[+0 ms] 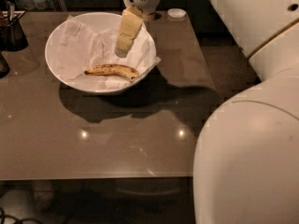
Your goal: Pick banana from white bowl
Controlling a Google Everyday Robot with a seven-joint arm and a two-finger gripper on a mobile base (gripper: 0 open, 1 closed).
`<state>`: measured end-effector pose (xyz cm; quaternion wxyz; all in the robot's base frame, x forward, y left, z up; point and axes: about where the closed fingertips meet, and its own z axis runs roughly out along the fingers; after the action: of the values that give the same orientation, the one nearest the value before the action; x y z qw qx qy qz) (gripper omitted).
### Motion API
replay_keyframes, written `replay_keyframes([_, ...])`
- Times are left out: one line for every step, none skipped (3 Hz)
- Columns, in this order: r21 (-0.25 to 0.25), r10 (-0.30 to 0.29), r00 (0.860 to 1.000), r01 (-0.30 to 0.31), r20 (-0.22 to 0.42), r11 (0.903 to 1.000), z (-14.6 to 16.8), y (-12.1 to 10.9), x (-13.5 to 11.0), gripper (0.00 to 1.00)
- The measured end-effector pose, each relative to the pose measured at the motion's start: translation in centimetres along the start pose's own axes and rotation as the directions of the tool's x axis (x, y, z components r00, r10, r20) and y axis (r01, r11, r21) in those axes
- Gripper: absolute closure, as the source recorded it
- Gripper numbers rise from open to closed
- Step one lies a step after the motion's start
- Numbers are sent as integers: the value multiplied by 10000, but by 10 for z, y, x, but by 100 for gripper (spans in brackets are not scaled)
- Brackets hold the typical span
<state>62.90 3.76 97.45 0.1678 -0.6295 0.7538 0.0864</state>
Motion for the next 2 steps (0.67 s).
replay_keyframes([-234,237,9997,-237,12,9994,14,-1,-14,6])
replay_keyframes([-200,486,9987,-488,-123,9986,25,1,-17,10])
